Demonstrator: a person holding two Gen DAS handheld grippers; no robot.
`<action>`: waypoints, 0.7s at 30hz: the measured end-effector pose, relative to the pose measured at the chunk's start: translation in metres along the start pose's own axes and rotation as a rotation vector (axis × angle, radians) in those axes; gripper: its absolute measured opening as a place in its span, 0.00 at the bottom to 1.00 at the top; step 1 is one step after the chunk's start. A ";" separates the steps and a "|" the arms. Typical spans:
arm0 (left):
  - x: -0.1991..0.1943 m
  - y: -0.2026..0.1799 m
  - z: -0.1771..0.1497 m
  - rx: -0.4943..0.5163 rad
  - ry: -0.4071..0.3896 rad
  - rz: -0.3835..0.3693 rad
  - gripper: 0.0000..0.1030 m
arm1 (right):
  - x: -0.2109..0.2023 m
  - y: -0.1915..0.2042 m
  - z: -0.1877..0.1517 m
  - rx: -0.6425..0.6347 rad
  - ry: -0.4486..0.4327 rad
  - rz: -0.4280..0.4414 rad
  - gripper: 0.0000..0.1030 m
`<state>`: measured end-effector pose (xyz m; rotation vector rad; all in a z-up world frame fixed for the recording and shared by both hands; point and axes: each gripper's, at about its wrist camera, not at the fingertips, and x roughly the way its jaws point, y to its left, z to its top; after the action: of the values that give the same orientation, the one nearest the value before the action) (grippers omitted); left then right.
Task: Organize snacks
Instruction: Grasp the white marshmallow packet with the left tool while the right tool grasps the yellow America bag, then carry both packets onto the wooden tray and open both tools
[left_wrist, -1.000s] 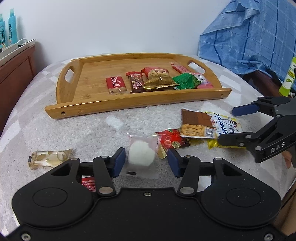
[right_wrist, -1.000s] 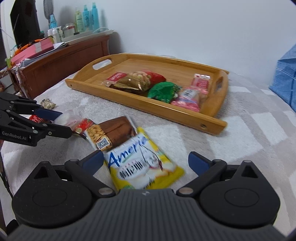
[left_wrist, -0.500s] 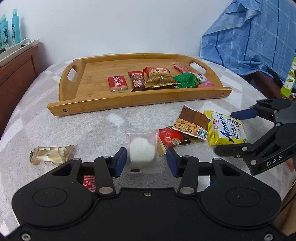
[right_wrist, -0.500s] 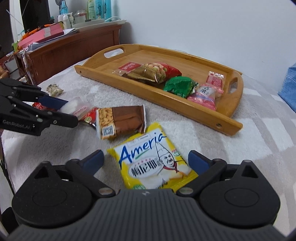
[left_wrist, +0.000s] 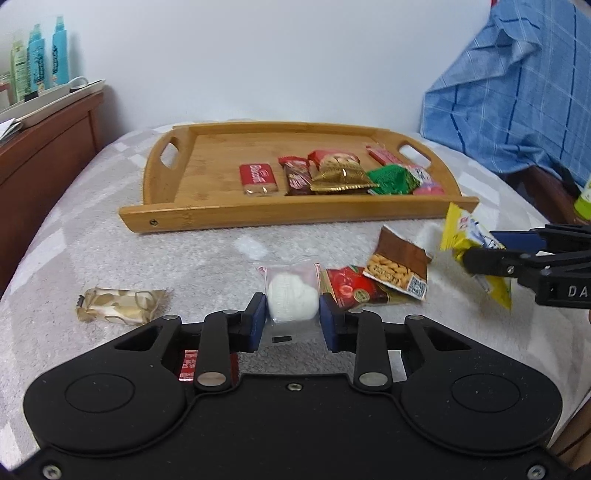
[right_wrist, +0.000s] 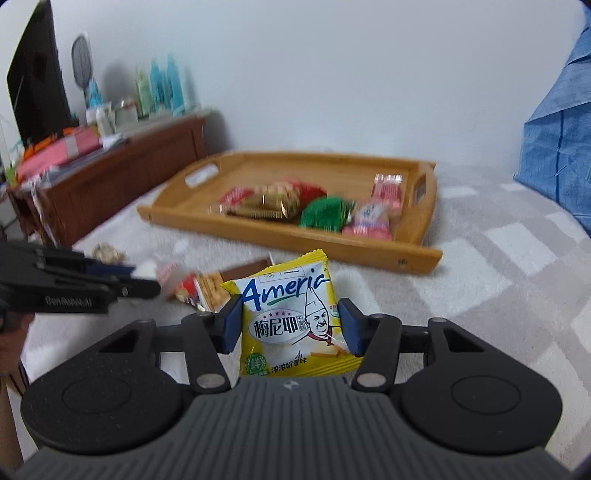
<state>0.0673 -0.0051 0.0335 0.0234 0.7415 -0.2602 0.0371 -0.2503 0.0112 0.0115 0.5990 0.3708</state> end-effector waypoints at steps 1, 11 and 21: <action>-0.002 0.001 0.002 -0.003 -0.007 0.003 0.29 | -0.002 0.000 0.002 0.008 -0.014 -0.004 0.56; -0.003 0.020 0.041 -0.049 -0.072 0.032 0.29 | 0.000 -0.021 0.041 0.202 -0.105 -0.089 0.56; 0.033 0.043 0.100 -0.068 -0.088 0.079 0.29 | 0.040 -0.026 0.123 0.261 -0.192 -0.081 0.56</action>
<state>0.1674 0.0180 0.0823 -0.0232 0.6601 -0.1600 0.1439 -0.2493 0.0881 0.2694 0.4530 0.2085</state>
